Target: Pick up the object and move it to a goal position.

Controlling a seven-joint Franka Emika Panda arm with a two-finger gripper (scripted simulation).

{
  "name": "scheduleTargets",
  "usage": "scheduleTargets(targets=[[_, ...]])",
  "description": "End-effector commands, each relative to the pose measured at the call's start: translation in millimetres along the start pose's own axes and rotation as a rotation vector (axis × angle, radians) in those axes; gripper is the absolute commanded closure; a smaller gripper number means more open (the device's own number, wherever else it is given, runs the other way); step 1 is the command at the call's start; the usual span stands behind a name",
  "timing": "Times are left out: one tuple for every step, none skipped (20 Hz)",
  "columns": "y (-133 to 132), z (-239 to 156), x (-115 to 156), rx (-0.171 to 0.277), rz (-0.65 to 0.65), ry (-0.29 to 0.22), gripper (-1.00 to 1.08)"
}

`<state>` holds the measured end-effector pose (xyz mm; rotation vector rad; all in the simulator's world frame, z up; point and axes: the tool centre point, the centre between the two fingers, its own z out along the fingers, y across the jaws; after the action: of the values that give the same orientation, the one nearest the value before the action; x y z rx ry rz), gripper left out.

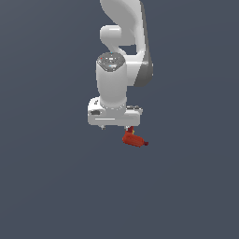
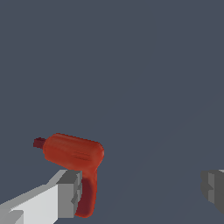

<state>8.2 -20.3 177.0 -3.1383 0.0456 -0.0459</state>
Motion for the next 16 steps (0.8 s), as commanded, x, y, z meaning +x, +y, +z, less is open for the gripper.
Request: scheduleTargets(targets=[[0.0, 0.0, 0.0, 0.000, 0.000, 0.000, -1.00], [0.1, 0.1, 0.0, 0.000, -0.001, 0.000, -1.00], [0.2, 0.5, 0.0, -0.001, -0.004, -0.001, -1.00], [0.4, 1.1, 0.0, -0.002, -0.009, -0.001, -1.00], [0.8, 2.0, 0.0, -0.004, -0.015, -0.002, -1.00], [1.1, 2.7, 0.0, -0.006, -0.021, -0.003, -1.00], [1.3, 3.2, 0.0, -0.007, -0.025, -0.003, -1.00], [1.4, 3.4, 0.0, -0.008, -0.026, -0.003, -1.00], [1.1, 3.3, 0.0, -0.008, -0.026, -0.003, -1.00], [1.2, 3.2, 0.0, -0.007, -0.025, -0.003, -1.00], [1.3, 3.3, 0.0, -0.007, -0.026, -0.004, -1.00], [1.0, 3.7, 0.0, -0.007, -0.029, -0.004, -1.00], [0.8, 4.1, 0.0, -0.006, -0.033, -0.006, -1.00], [0.4, 4.7, 0.0, -0.005, -0.038, -0.007, -1.00], [0.0, 5.4, 0.0, -0.004, -0.045, -0.009, -1.00], [-0.5, 6.3, -0.1, -0.003, -0.053, -0.012, -1.00]])
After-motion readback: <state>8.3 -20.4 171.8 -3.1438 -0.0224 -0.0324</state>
